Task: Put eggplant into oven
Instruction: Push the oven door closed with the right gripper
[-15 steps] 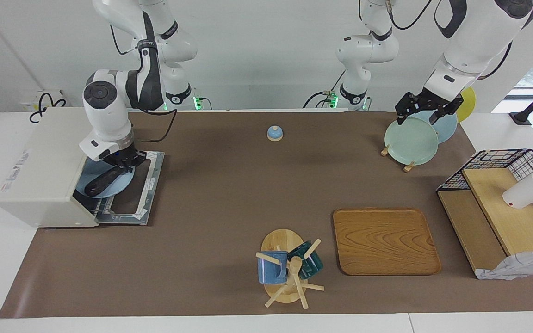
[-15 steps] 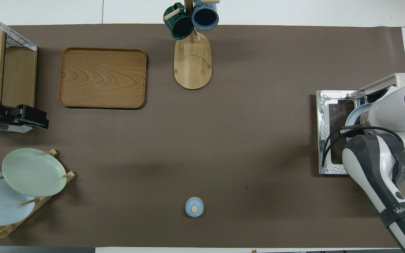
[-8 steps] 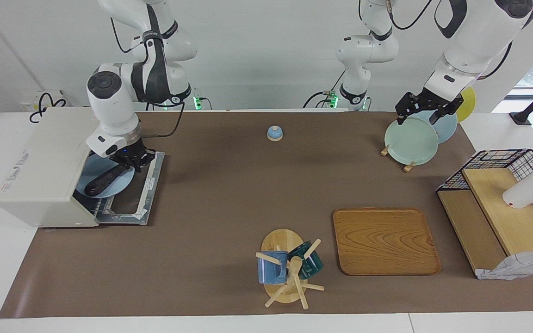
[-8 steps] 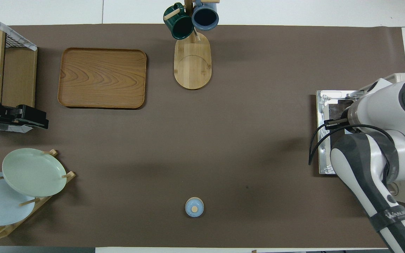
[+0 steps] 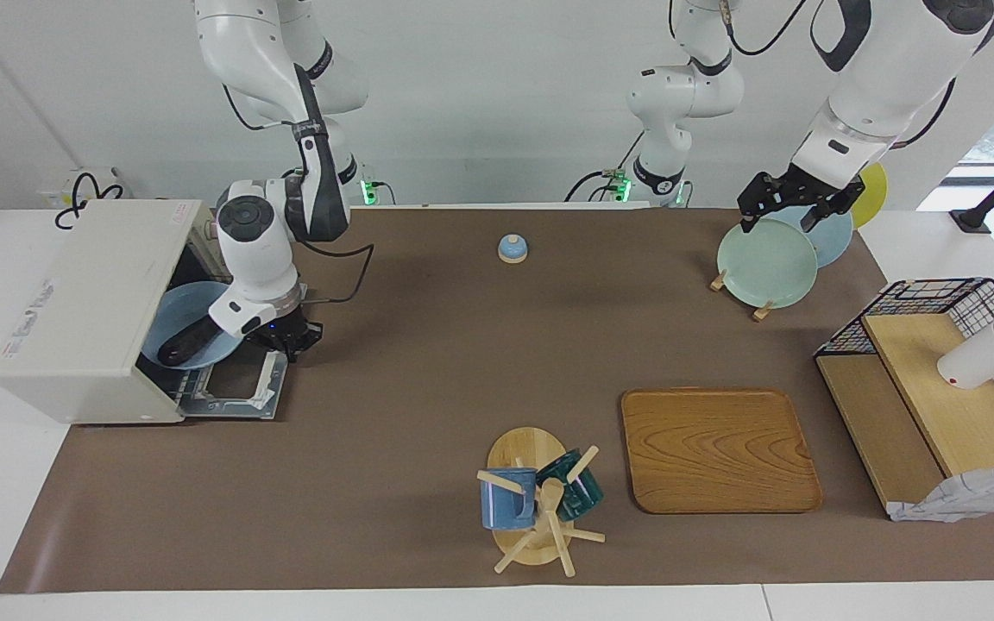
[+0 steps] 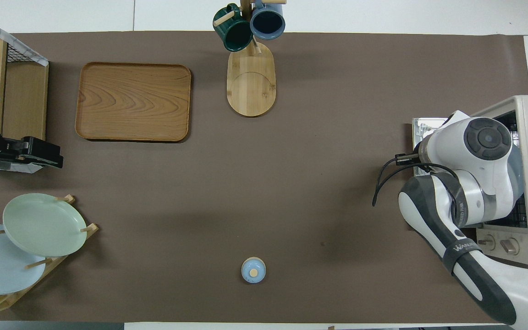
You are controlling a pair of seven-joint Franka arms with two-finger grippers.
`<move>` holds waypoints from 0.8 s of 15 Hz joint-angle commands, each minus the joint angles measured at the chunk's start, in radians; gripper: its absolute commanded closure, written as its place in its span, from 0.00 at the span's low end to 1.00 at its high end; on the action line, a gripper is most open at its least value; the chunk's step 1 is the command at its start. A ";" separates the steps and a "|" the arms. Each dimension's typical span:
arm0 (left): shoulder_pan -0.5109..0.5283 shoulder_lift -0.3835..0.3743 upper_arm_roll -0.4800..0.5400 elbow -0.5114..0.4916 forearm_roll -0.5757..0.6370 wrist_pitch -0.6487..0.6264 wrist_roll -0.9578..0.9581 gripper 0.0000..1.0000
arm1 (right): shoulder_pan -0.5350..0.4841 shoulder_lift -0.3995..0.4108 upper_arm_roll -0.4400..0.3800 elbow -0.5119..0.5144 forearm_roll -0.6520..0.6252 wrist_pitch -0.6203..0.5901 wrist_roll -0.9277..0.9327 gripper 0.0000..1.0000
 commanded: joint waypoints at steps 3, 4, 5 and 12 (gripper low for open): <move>0.014 0.001 -0.008 0.010 -0.009 -0.014 -0.002 0.00 | -0.007 -0.001 0.001 -0.014 0.023 0.007 0.005 1.00; 0.014 0.001 -0.008 0.010 -0.009 -0.014 -0.002 0.00 | -0.007 0.001 0.003 -0.015 0.023 0.009 0.005 1.00; 0.014 0.001 -0.008 0.010 -0.009 -0.014 -0.002 0.00 | -0.007 0.001 0.001 -0.014 0.023 0.009 0.004 1.00; 0.014 0.001 -0.008 0.010 -0.009 -0.014 -0.002 0.00 | -0.001 0.005 0.000 0.027 -0.010 -0.050 -0.053 1.00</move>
